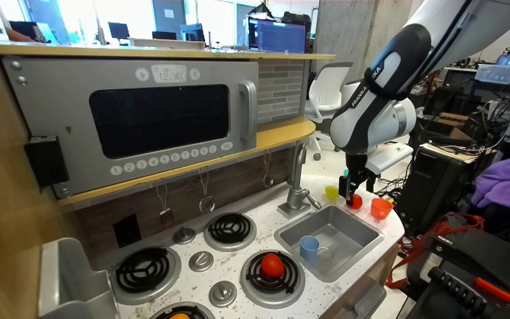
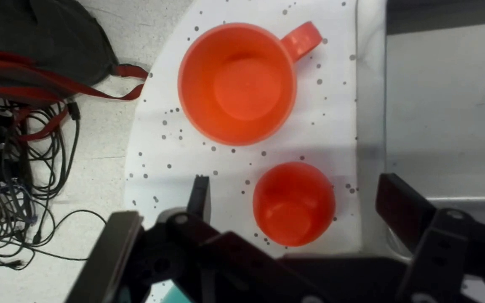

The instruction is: Put the right red object inside the sink

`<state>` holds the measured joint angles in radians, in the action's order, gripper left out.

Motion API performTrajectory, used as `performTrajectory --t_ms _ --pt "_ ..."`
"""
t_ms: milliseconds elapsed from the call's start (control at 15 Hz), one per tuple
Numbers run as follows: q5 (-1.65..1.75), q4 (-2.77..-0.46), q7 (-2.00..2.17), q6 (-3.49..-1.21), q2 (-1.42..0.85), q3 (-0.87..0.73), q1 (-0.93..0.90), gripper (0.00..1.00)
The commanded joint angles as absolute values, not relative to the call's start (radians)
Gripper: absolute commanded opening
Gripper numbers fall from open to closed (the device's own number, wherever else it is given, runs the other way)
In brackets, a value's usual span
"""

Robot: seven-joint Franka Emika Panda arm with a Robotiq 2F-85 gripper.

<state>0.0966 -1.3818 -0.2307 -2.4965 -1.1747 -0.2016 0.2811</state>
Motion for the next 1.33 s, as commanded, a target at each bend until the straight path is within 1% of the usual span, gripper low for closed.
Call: performTrajectory --t_ms 0,200,267,400,467,733,1000,1267 --pt "0.122 -1.263 -0.265 -2.458 -1.258 -0.183 0.310 1.00" --pt "0.123 -1.206 -0.278 -2.455 -1.298 -0.185 0.313 1.00" --pt "0.123 -1.189 -0.282 -2.454 -1.306 -0.185 0.314 0.78" --pt "0.125 -1.165 -0.295 -2.450 -1.314 -0.185 0.316 0.66" --pt "0.125 -1.159 -0.301 -2.451 -1.314 -0.183 0.316 0.56" --pt "0.125 -1.207 -0.343 -2.475 -1.265 -0.168 0.319 0.27" --pt "0.098 -1.280 -0.376 -2.496 -1.202 -0.182 0.299 0.25" --pt "0.095 -1.478 -0.427 -2.550 -1.053 -0.150 0.287 0.25"
